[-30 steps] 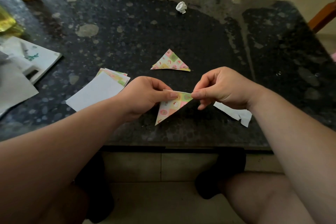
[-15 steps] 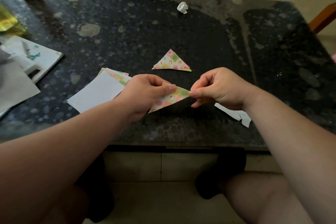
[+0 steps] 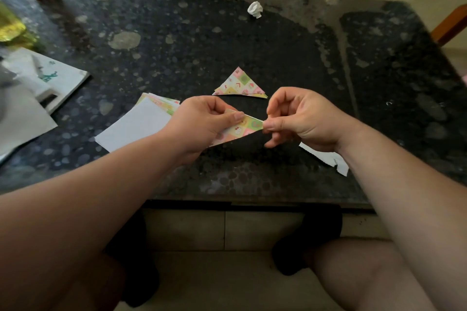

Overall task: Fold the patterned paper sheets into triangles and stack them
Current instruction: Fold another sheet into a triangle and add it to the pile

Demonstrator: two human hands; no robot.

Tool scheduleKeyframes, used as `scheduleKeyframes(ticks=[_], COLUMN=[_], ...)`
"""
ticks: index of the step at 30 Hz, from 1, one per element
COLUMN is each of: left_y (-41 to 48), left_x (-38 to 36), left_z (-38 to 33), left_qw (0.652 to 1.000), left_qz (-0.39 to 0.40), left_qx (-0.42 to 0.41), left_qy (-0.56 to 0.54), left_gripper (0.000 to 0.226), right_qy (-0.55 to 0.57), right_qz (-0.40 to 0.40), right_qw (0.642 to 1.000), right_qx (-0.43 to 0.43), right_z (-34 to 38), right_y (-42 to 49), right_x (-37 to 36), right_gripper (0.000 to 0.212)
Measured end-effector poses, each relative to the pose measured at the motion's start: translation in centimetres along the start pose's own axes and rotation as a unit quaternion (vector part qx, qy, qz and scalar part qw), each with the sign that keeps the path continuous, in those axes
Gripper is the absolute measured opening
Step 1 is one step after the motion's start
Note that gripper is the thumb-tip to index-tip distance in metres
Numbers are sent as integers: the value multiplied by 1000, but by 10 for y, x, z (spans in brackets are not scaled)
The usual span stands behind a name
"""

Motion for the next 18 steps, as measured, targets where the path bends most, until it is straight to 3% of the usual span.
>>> scheduleKeyframes(ticks=[8, 13, 18], left_y=[2, 2, 1], left_x=[3, 4, 4], left_z=[-2, 1, 1], left_qw=[999, 999, 996], left_qz=[-19, -18, -27], left_qx=[-36, -13, 10], left_qy=[-4, -33, -86], left_gripper=[21, 20, 14], right_qy=[5, 15, 8], right_qz=[18, 12, 9], right_qw=[1000, 1000, 1000], right_qx=[3, -3, 12], right_z=[1, -2, 2], right_y=[-1, 0, -1], right_x=[-6, -6, -5], right_gripper=[18, 10, 16])
Point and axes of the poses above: each hand's wrist, its own y-axis towards the middle knuckle, its own x-axis out of the back of the hand, z = x × y, the point moved 10 cm from there along y, towards the middle knuckle, and after that the axes turned 13 degrees about -x, right-handed, at the moved point
